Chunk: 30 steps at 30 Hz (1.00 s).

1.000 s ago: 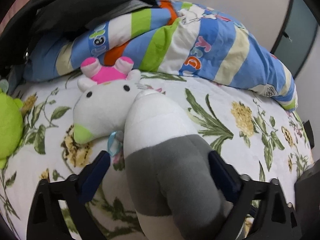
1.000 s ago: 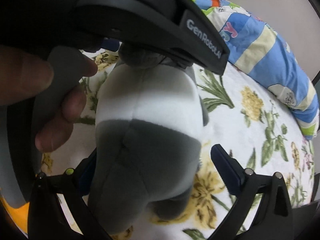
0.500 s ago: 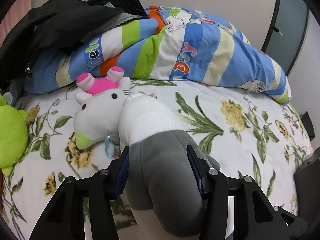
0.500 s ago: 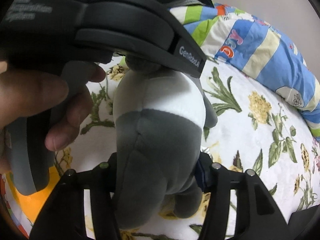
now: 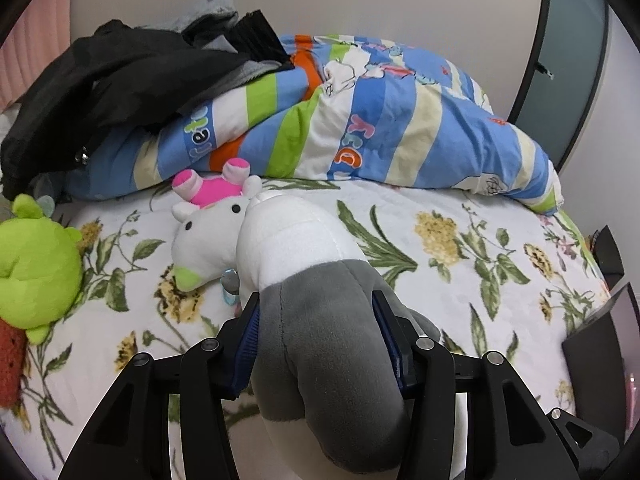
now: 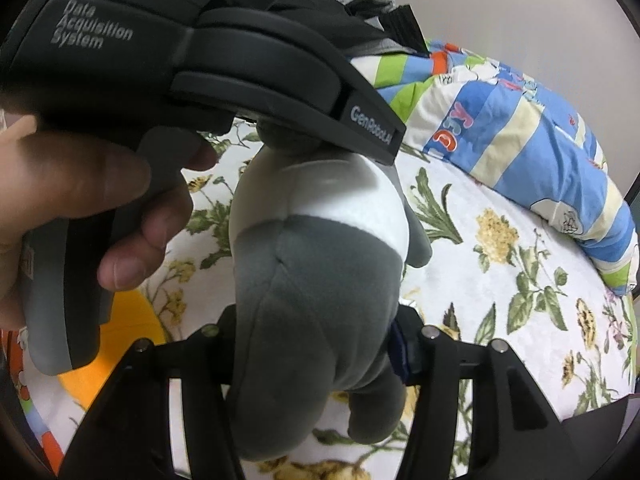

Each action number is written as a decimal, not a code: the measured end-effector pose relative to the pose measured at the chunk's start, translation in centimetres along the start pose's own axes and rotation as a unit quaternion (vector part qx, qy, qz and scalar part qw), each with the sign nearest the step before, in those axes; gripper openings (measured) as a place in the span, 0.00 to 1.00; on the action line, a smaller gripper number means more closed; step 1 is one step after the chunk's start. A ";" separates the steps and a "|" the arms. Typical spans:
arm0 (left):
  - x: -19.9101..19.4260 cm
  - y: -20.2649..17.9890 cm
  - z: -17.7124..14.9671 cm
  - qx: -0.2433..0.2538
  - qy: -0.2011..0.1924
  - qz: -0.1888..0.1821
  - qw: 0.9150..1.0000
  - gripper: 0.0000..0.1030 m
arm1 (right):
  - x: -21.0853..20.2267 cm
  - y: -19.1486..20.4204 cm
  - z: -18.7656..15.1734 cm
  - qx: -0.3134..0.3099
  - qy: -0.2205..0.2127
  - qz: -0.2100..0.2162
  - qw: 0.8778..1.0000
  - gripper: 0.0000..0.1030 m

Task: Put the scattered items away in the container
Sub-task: 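Lift and carry the plush toy with both tools toward the open box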

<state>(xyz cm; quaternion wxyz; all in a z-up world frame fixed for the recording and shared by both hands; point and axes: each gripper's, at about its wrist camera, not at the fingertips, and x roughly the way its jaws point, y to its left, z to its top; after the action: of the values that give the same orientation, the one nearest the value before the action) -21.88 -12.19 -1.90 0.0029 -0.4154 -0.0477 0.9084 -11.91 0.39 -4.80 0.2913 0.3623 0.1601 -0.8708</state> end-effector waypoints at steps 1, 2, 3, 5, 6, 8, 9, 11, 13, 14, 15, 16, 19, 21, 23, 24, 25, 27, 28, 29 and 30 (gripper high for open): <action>-0.7 -0.2 0.0 0.000 -0.002 0.000 1.000 0.50 | -0.6 0.1 0.0 -0.001 -0.003 -0.001 1.000 0.52; -1.4 -0.5 -0.1 0.001 -0.004 0.001 1.000 0.50 | -1.2 0.3 0.0 -0.002 -0.005 -0.002 1.000 0.52; -2.0 -0.7 -0.1 0.001 -0.005 0.002 1.000 0.50 | -2.0 0.4 -0.1 -0.004 -0.008 -0.003 1.000 0.52; -3.2 -1.2 -0.2 0.002 -0.008 0.002 1.000 0.50 | -3.5 0.6 -0.2 -0.006 -0.012 -0.006 1.000 0.52; -4.1 -1.6 -0.2 0.003 -0.010 0.002 1.000 0.50 | -4.2 0.6 -0.2 -0.007 -0.014 -0.007 1.000 0.52; -5.6 -2.4 -0.2 0.005 -0.015 0.000 1.000 0.50 | -5.8 0.6 -0.4 -0.007 -0.020 -0.012 1.000 0.52; -6.5 -3.0 -0.2 0.008 -0.018 0.000 1.000 0.50 | -6.7 0.5 -0.6 -0.007 -0.023 -0.014 1.000 0.52; -8.4 -4.3 -0.3 0.014 -0.026 -0.002 1.000 0.51 | -8.7 0.3 -1.0 -0.006 -0.030 -0.019 0.999 0.52; -9.9 -5.7 -0.4 0.021 -0.032 -0.003 0.999 0.51 | -10.8 0.0 -1.5 -0.004 -0.037 -0.025 0.999 0.52; -11.0 -6.7 -0.4 0.025 -0.036 -0.005 0.999 0.50 | -11.8 -0.3 -1.9 -0.003 -0.040 -0.029 0.999 0.52; -11.7 -7.4 -0.4 0.028 -0.039 -0.006 0.999 0.50 | -12.8 -0.6 -2.2 -0.002 -0.043 -0.032 0.999 0.52; -12.7 -8.5 -0.5 0.032 -0.043 -0.008 0.999 0.50 | -14.0 -0.9 -2.6 0.000 -0.046 -0.037 0.998 0.52; -15.0 -11.9 -0.9 0.046 -0.052 -0.016 0.997 0.51 | -17.3 -2.1 -3.9 0.006 -0.054 -0.051 0.997 0.52; -16.2 -14.1 -1.2 0.056 -0.056 -0.024 0.997 0.51 | -19.5 -3.1 -5.0 0.014 -0.058 -0.062 0.996 0.52; -17.6 -16.9 -1.6 0.070 -0.060 -0.035 0.995 0.51 | -21.8 -4.2 -6.4 0.022 -0.060 -0.074 0.995 0.52; -18.1 -18.2 -1.8 0.076 -0.061 -0.039 0.994 0.51 | -22.9 -4.7 -7.1 0.025 -0.061 -0.081 0.994 0.52; -18.6 -19.5 -2.1 0.082 -0.063 -0.044 0.994 0.51 | -24.1 -5.4 -7.9 0.029 -0.062 -0.089 0.994 0.52; -19.7 -22.7 -2.6 0.097 -0.067 -0.057 0.991 0.51 | -26.3 -6.8 -9.4 0.038 -0.064 -0.104 0.992 0.52; -20.1 -24.5 -2.9 0.105 -0.068 -0.065 0.990 0.51 | -27.4 -7.5 -10.3 0.043 -0.064 -0.112 0.991 0.52; -20.5 -26.0 -3.2 0.112 -0.069 -0.072 0.989 0.51 | -28.2 -8.3 -11.2 0.048 -0.063 -0.119 0.990 0.52; -20.7 -27.4 -3.5 0.117 -0.069 -0.079 0.988 0.51 | -29.1 -9.0 -12.1 0.053 -0.062 -0.127 0.989 0.52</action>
<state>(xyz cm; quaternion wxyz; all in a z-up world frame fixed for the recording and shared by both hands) -6.66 14.46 13.91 0.1196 -0.3433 0.0261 0.9312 5.48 24.70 8.58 0.1683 0.2994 0.1397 -0.9287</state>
